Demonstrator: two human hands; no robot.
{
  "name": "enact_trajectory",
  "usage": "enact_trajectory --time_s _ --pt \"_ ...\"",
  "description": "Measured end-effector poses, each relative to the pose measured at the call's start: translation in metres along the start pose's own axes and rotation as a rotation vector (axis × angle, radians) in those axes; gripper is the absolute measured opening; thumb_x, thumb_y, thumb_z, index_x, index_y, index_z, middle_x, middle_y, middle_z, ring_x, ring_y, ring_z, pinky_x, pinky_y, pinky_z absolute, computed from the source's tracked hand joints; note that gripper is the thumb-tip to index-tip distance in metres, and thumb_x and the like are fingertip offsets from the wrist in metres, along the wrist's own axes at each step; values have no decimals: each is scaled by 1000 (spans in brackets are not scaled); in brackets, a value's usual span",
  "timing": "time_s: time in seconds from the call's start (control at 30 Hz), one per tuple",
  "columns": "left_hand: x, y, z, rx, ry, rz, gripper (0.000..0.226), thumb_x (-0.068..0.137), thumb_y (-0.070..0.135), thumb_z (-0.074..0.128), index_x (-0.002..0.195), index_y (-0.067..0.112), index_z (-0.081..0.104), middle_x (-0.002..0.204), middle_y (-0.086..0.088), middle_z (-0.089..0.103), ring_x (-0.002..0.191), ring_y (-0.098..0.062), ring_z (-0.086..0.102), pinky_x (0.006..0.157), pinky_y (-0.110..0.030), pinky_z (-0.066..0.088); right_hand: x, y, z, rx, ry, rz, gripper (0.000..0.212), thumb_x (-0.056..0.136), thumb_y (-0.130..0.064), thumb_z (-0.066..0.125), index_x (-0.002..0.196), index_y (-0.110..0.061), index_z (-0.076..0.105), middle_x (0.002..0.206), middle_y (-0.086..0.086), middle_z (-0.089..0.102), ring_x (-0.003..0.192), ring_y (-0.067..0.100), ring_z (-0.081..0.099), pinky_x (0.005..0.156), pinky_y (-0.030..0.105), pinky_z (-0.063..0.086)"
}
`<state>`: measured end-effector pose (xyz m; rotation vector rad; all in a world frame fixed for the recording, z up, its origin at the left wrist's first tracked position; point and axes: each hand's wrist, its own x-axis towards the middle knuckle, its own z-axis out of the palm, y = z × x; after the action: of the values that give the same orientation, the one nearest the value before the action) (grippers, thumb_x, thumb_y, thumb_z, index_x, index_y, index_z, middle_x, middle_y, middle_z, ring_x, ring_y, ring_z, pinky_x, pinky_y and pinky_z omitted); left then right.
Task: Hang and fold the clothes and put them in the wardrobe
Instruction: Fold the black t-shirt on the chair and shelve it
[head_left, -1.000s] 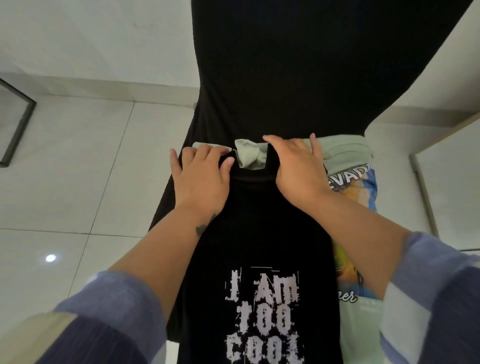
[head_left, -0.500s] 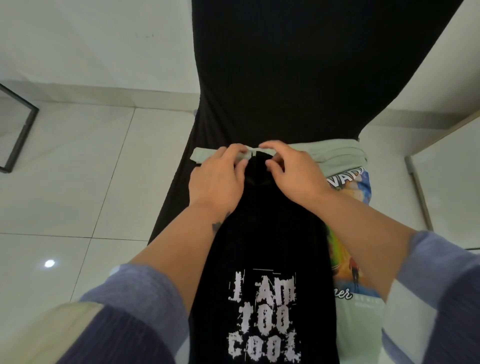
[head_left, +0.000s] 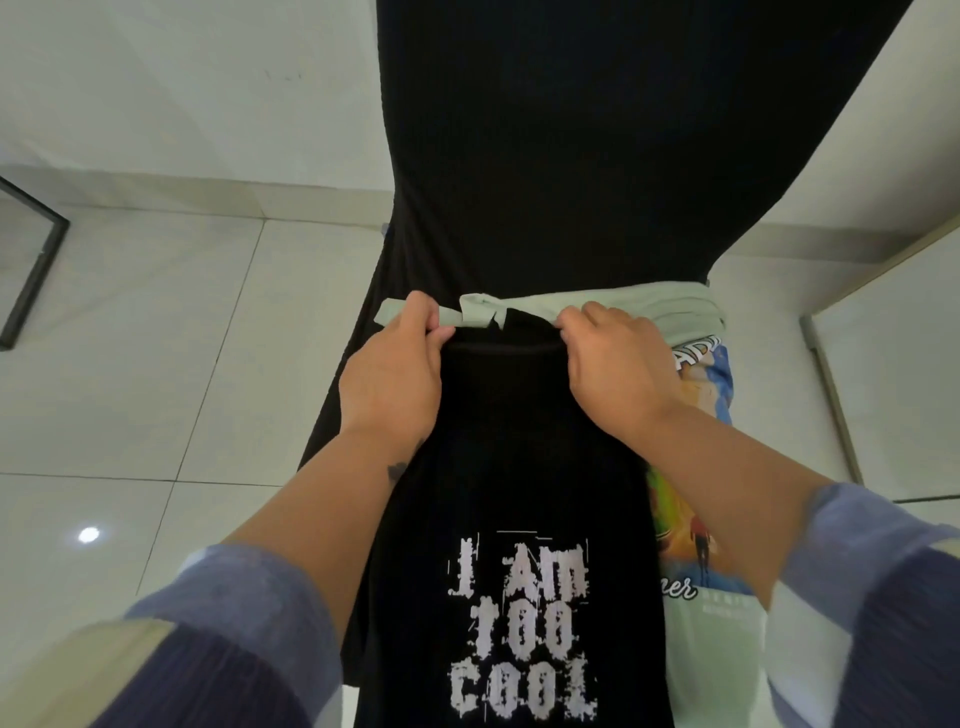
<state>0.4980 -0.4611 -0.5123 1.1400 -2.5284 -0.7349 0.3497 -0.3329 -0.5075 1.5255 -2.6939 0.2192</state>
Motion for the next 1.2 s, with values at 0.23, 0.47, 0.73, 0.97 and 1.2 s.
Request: enact_trajectory --time_s 0.23,0.47,0.73,0.97,1.2 --pt "-2 -11 13 288 -84 33 44 97 50 27 118 22 54 122 1 53 118 -21 42 98 -39 31 6 -21 9 238 -143 -39 37 97 -32 30 128 -26 49 124 -6 57 117 16 50 108 41 21" --pt "3 -14 -1 268 44 27 29 101 38 26 86 22 45 92 2 60 83 -20 47 77 -33 29 10 -8 0 -2 -13 104 26 96 -24 31 92 -13 54 62 3 55 58 25 50 77 36 34" --pt "3 -8 -3 352 -236 96 66 85 71 29 126 25 53 116 1 61 121 -18 42 99 -37 26 17 -18 -2 59 -267 99 56 92 -61 19 107 -27 61 105 -3 62 106 21 54 93 44 30" --pt "-1 -8 -3 127 -118 195 27 97 40 42 114 33 62 109 13 65 106 -15 42 93 -34 19 11 -17 -15 161 -341 -192 52 86 -51 50 132 -32 40 124 -9 47 109 14 52 98 39 35" --pt "-19 -3 -2 184 114 420 26 96 37 38 105 30 62 92 11 62 96 -20 46 90 -37 20 2 -22 -17 230 -413 -187 65 75 -78 43 131 -46 34 121 -10 57 106 16 57 82 36 47"
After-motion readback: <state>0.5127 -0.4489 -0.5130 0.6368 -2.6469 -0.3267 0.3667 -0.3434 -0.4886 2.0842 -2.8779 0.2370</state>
